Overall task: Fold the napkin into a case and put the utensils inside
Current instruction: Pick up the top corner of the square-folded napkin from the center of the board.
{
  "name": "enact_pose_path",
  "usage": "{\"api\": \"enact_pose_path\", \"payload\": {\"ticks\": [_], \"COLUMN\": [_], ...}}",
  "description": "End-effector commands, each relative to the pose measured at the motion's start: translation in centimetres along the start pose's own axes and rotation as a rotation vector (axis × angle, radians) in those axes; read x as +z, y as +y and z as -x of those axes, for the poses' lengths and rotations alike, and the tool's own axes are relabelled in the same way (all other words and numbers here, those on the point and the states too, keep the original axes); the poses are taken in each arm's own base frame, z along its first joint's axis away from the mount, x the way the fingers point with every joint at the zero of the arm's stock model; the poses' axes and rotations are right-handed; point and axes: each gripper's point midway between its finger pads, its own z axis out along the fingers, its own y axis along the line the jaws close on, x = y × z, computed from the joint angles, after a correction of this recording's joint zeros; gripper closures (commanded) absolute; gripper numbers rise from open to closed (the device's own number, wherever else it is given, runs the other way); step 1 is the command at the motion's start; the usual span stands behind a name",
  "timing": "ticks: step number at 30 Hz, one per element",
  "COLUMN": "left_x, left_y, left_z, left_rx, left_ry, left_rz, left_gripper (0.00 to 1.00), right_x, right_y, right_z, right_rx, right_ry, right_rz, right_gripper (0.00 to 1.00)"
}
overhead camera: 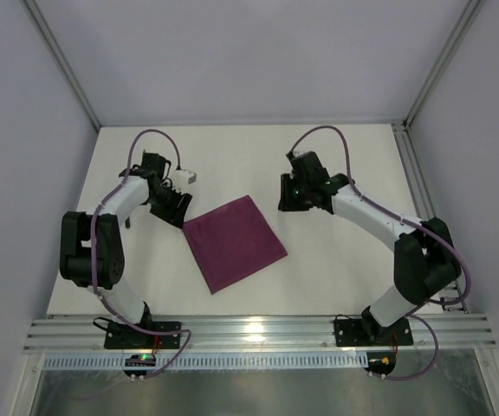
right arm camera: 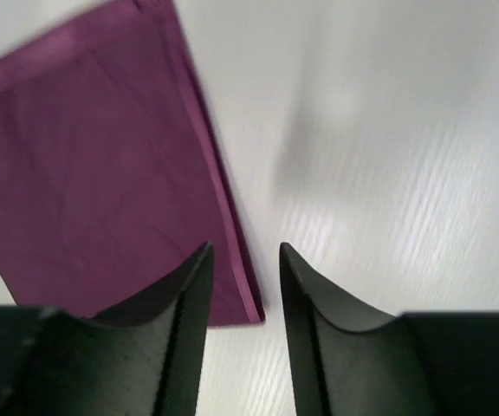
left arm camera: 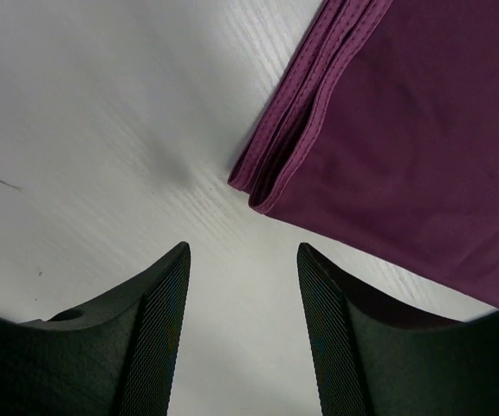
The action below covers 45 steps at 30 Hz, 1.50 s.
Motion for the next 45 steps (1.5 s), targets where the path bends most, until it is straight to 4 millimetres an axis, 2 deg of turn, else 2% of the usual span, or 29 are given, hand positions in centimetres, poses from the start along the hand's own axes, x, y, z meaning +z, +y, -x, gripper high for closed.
{"api": "enact_pose_path", "payload": {"ticks": [1, 2, 3, 4, 5, 8, 11, 17, 23, 27, 31, 37, 42, 45], "left_x": [0.4, 0.7, 0.9, 1.3, 1.6, 2.2, 2.9, 4.0, 4.3, 4.4, 4.3, 4.3, 4.3, 4.3], "left_y": [-0.1, -0.3, -0.3, -0.4, -0.7, -0.9, -0.1, 0.5, 0.3, 0.2, 0.0, 0.0, -0.1, -0.2], "left_z": [1.6, 1.5, 1.3, 1.0, 0.8, 0.2, -0.1, -0.7, -1.5, -1.6, -1.6, -1.5, -1.5, -1.5], "left_rx": [0.002, 0.008, 0.008, 0.004, 0.0, -0.012, -0.022, -0.052, -0.048, -0.048, -0.048, -0.046, -0.045, -0.042], "left_ry": [-0.02, -0.01, -0.003, 0.013, 0.019, 0.035, 0.049, 0.079, 0.09, 0.091, 0.087, 0.083, 0.082, 0.082], "left_rz": [-0.001, -0.005, -0.009, -0.016, -0.031, -0.042, -0.002, 0.025, 0.024, 0.012, 0.005, 0.003, -0.003, -0.003], "left_gripper": [0.46, 0.48, 0.48, 0.5, 0.5, 0.52, 0.55, 0.67, 0.75, 0.76, 0.76, 0.77, 0.77, 0.77], "right_x": [2.0, 2.0, 2.8, 4.7, 4.9, 7.5, 9.6, 12.4, 13.4, 13.7, 14.0, 14.5, 14.9, 14.9], "right_y": [2.5, 3.8, 4.4, 4.4, 5.5, 6.7, 8.0, 8.2, 8.2, 8.3, 8.2, 7.9, 7.7, 7.7], "right_z": [5.2, 7.4, 7.9, 7.7, 9.5, 10.3, 10.3, 9.1, 7.1, 6.6, 6.8, 6.7, 5.9, 5.7], "right_rx": [-0.156, -0.17, -0.179, -0.191, -0.199, -0.225, -0.239, -0.228, -0.223, -0.219, -0.216, -0.212, -0.198, -0.198], "right_ry": [-0.075, -0.113, -0.11, -0.078, -0.106, -0.076, -0.048, 0.01, 0.06, 0.066, 0.055, 0.071, 0.097, 0.099], "right_rz": [0.033, 0.057, 0.073, 0.069, 0.087, 0.102, 0.131, 0.127, 0.137, 0.146, 0.131, 0.116, 0.114, 0.116], "right_gripper": [0.65, 0.73, 0.75, 0.75, 0.75, 0.73, 0.68, 0.63, 0.63, 0.64, 0.75, 0.72, 0.72, 0.82]}}
